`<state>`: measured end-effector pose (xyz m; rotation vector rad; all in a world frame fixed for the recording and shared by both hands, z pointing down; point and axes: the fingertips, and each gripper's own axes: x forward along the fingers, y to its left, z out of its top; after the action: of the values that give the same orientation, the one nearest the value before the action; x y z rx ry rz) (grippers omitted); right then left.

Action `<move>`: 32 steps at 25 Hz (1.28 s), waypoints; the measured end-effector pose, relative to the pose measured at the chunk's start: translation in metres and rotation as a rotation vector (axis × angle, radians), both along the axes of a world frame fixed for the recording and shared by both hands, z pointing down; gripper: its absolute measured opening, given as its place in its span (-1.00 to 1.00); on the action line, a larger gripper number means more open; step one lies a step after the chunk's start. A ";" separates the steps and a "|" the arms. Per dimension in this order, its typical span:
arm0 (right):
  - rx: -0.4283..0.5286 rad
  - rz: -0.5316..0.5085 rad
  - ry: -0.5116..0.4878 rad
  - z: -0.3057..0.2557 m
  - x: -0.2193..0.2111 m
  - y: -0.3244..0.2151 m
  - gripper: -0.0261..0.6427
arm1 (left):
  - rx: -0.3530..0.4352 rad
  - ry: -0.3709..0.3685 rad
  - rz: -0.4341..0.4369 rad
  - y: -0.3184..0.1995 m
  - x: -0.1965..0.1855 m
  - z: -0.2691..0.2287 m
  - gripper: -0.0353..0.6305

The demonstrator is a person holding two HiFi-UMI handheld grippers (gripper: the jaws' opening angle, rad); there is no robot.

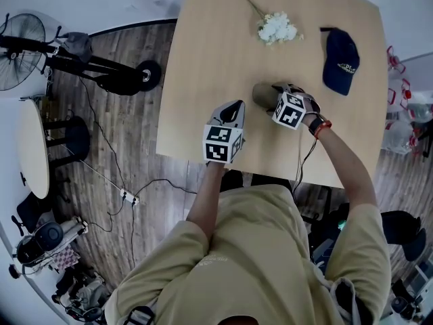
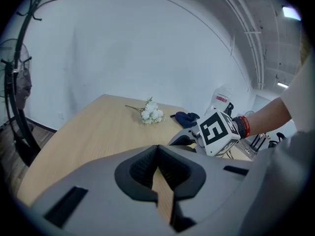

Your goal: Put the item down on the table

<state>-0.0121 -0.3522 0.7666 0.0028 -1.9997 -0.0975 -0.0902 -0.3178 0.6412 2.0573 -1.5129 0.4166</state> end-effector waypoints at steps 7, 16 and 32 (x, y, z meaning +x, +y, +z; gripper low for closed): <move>0.024 -0.017 0.011 0.001 -0.002 0.003 0.30 | 0.000 0.007 0.002 0.010 -0.005 -0.002 -0.82; 0.077 0.099 -0.045 -0.032 0.002 -0.003 0.33 | 0.047 0.000 0.012 0.014 -0.012 -0.026 -0.82; 0.148 0.367 -0.238 -0.147 0.029 0.032 0.14 | 0.188 -0.005 0.085 0.034 -0.001 -0.094 -0.82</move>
<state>0.0170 -0.3198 0.6196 0.4942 -2.1897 -0.0084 -0.0909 -0.2833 0.5473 2.2733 -1.5225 0.3220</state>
